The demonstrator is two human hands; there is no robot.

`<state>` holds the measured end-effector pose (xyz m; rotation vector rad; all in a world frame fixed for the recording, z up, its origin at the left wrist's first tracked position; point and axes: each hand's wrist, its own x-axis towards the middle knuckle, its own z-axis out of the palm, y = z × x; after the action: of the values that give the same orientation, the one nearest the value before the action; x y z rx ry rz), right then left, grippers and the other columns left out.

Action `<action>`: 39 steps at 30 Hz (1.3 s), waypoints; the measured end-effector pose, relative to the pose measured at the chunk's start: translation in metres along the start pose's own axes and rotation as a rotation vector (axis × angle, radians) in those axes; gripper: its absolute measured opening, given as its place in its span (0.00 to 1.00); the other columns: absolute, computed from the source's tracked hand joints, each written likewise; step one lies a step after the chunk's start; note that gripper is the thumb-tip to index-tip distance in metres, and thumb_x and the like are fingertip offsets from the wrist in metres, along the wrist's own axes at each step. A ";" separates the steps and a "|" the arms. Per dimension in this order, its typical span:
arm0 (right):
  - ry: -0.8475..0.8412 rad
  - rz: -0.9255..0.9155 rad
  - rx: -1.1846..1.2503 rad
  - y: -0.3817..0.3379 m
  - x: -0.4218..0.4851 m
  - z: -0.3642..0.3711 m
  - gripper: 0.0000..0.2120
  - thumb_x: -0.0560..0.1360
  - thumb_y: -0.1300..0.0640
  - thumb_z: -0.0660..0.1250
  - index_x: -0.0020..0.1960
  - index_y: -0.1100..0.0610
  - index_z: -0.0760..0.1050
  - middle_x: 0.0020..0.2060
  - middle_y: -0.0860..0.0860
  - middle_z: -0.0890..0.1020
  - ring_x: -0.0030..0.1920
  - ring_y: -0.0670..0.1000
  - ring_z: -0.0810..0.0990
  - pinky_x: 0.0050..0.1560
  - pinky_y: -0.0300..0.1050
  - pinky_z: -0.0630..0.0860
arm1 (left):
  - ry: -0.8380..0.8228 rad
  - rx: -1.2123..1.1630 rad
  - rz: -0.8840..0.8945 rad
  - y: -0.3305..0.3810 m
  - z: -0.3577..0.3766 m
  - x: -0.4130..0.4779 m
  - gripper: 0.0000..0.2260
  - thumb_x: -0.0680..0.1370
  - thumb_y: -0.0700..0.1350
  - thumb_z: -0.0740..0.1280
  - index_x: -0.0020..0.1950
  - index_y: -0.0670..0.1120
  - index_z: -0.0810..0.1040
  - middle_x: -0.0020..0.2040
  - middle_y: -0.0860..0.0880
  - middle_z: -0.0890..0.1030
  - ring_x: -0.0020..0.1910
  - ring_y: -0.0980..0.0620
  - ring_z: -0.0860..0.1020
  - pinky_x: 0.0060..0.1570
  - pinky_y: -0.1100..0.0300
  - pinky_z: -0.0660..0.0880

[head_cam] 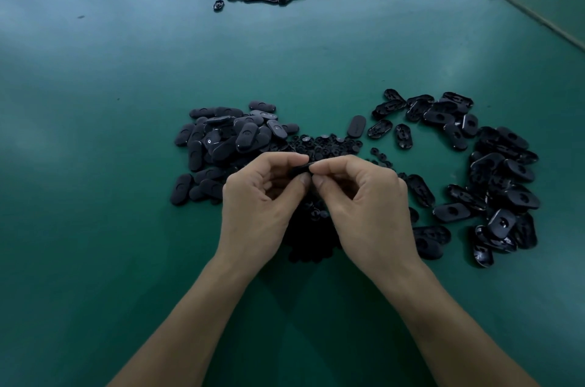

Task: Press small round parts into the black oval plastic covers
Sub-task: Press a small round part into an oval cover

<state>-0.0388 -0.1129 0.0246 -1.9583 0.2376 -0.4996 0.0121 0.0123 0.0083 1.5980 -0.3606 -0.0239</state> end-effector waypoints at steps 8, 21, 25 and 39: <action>-0.079 0.011 0.059 0.003 0.004 -0.006 0.10 0.76 0.64 0.71 0.50 0.51 0.86 0.39 0.41 0.86 0.41 0.40 0.84 0.42 0.34 0.80 | 0.005 -0.013 -0.024 -0.003 -0.002 0.001 0.11 0.75 0.33 0.73 0.51 0.48 0.83 0.46 0.51 0.86 0.46 0.55 0.84 0.47 0.64 0.79; -0.137 -0.039 0.007 0.008 0.011 -0.016 0.10 0.75 0.62 0.74 0.54 0.52 0.84 0.43 0.40 0.85 0.45 0.37 0.83 0.46 0.28 0.76 | -0.019 -0.084 -0.048 -0.004 -0.002 0.001 0.12 0.75 0.35 0.74 0.52 0.50 0.82 0.44 0.50 0.86 0.43 0.55 0.83 0.45 0.64 0.79; -0.136 -0.059 0.019 0.009 0.012 -0.019 0.07 0.75 0.61 0.74 0.52 0.53 0.84 0.42 0.40 0.85 0.43 0.37 0.83 0.45 0.28 0.76 | 0.001 -0.137 -0.063 -0.004 -0.003 0.001 0.11 0.72 0.37 0.76 0.50 0.50 0.84 0.43 0.49 0.86 0.42 0.54 0.84 0.45 0.63 0.80; -0.145 0.014 0.053 0.008 0.010 -0.015 0.05 0.75 0.61 0.73 0.48 0.53 0.83 0.36 0.42 0.84 0.38 0.39 0.83 0.40 0.29 0.77 | -0.011 -0.074 -0.053 -0.008 -0.005 0.002 0.12 0.72 0.38 0.77 0.49 0.53 0.86 0.42 0.50 0.86 0.42 0.54 0.84 0.46 0.60 0.81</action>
<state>-0.0366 -0.1329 0.0249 -1.9294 0.1449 -0.3493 0.0168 0.0165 0.0017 1.5341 -0.3226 -0.0856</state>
